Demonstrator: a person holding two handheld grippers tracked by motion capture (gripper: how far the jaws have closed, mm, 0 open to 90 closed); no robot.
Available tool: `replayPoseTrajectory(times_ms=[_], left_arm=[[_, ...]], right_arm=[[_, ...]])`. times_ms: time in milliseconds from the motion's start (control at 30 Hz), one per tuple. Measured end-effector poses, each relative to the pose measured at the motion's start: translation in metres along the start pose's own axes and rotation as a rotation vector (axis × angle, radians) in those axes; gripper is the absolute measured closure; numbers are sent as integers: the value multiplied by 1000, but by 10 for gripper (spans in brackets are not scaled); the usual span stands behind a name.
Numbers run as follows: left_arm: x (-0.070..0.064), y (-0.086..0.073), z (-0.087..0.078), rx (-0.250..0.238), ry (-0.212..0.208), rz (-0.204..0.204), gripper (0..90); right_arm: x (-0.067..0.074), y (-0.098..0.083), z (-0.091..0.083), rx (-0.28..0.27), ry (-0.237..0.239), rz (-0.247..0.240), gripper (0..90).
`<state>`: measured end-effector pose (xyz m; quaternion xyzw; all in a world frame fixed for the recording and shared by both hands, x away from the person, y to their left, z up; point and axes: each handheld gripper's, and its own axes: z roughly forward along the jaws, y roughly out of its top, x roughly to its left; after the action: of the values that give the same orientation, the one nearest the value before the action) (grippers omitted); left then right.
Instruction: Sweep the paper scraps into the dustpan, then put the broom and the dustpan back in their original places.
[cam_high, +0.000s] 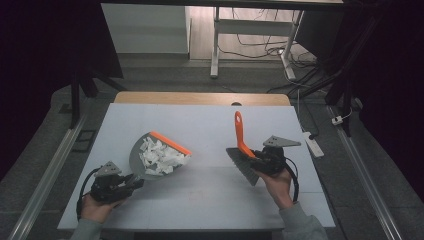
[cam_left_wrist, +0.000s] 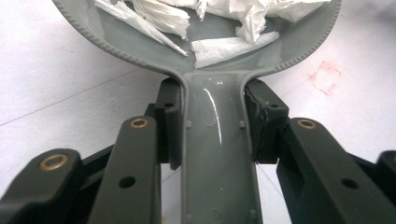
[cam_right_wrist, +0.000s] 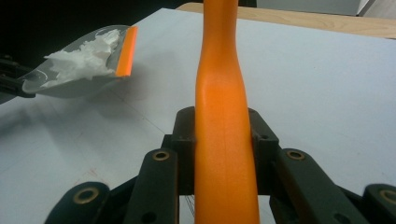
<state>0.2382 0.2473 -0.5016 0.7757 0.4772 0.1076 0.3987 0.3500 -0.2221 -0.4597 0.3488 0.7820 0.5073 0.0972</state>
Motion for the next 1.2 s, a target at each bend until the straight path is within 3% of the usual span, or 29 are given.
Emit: replayPoseTrajectory(times_ms=[633, 1200], left_arm=[[-4, 4, 3, -38, 101, -100, 620], [-11, 13, 17, -39, 140, -137, 620]], right_arm=[[-12, -8, -20, 24, 0, 40, 704], [-22, -19, -19, 94, 8, 98, 704]])
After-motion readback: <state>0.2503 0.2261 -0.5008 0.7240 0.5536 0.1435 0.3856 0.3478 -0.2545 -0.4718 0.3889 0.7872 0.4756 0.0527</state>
